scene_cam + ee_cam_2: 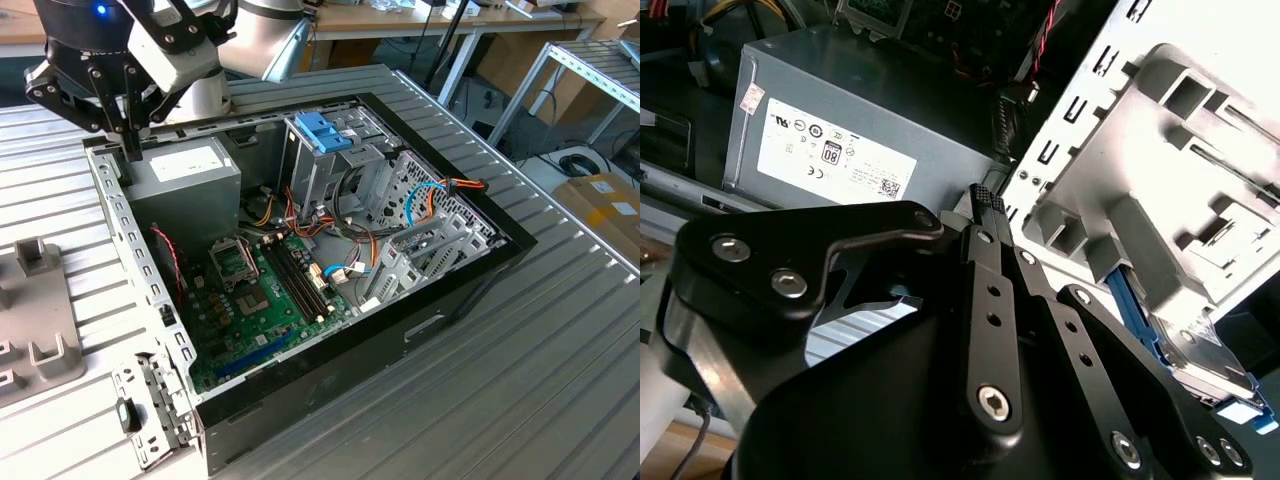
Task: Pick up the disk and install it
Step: 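Reach for the disk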
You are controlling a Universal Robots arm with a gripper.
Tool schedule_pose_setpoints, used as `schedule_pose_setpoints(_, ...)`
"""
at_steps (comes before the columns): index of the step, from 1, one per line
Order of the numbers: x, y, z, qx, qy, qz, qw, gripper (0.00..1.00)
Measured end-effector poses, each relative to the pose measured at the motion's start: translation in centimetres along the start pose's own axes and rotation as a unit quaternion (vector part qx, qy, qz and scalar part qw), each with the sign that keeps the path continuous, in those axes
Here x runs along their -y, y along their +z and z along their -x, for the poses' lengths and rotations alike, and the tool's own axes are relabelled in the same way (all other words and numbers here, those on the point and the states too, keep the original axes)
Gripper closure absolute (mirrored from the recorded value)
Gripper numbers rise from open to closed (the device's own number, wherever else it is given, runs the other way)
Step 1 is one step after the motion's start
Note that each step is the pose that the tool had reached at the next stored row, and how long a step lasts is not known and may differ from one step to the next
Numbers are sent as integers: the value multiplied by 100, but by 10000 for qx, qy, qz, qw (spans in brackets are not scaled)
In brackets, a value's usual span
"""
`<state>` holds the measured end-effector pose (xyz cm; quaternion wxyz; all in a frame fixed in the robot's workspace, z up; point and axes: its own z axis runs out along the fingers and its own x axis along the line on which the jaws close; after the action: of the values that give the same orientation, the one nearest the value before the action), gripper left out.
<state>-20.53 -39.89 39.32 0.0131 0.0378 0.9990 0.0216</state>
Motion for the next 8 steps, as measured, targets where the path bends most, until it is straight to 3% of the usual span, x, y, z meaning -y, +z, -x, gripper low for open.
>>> schedule_pose_setpoints(8,1,0,-13,0,1,0,10000,90)
